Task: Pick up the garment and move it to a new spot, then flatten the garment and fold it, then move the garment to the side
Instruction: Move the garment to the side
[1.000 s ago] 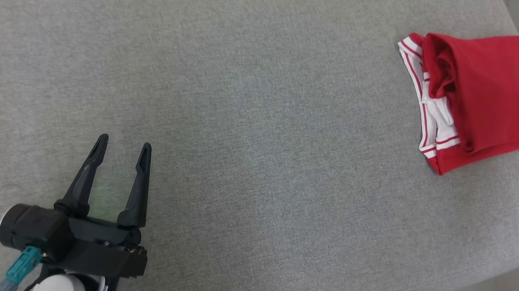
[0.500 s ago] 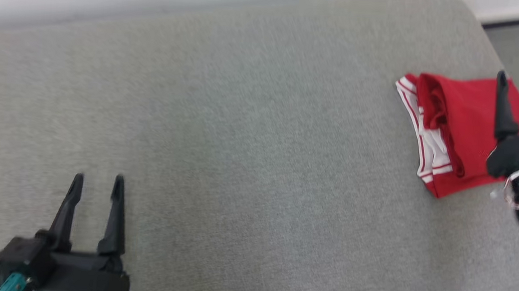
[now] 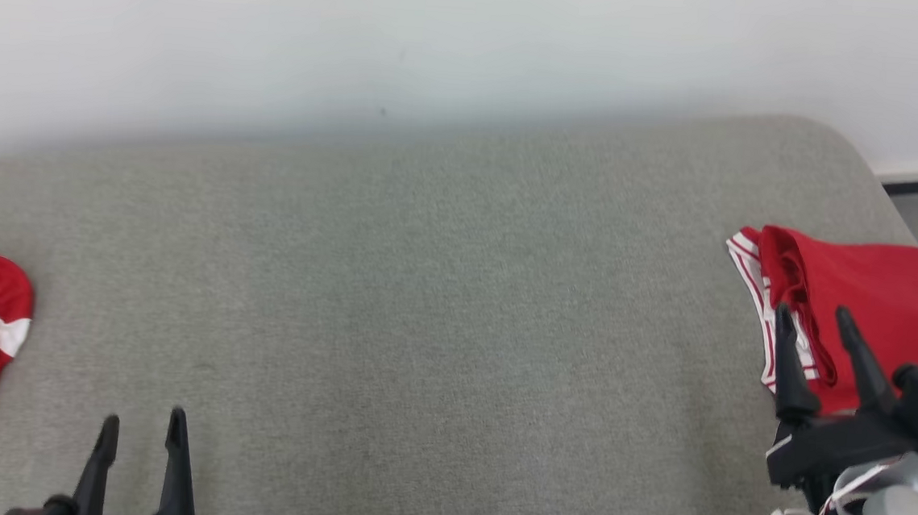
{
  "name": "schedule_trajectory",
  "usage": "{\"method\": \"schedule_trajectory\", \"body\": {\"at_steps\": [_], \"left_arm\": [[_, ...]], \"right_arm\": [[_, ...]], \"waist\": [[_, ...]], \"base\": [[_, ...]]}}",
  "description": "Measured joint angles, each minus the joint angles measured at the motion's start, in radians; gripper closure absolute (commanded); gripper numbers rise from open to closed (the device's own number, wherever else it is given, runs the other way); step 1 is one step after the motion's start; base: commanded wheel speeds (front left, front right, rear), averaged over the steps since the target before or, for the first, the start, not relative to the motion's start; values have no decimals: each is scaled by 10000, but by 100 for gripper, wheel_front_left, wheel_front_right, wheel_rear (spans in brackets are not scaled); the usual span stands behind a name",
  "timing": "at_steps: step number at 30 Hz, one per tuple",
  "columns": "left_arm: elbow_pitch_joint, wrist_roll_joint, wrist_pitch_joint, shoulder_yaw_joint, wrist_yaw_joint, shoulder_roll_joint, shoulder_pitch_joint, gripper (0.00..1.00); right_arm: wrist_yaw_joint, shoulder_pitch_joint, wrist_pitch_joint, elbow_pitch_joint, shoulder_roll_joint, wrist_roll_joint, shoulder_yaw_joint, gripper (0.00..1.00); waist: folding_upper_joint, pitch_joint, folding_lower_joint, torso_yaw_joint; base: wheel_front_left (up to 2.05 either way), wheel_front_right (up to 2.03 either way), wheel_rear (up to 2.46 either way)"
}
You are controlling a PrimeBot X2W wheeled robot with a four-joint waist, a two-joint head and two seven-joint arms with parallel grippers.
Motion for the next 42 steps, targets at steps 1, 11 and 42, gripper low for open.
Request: {"method": "schedule_trajectory", "body": {"at_steps": [1,11,42], "left_arm": [[-2,-46,0,-19,21,-2,144,0],[163,-48,0,-150,343,-12,797,0],[1034,213,0,-8,-136,-12,144,0]], "right_arm": [[0,198,10,-105,54,15,12,0],[0,1288,-21,-428,633,-192,205,0],[0,2118,-176,-52,1114,-742,769,0]], "waist": [[0,-115,0,57],[-1,-828,0,506],[1,-1230,3,792]], "base": [[0,0,0],[0,0,0],[0,0,0]]}}
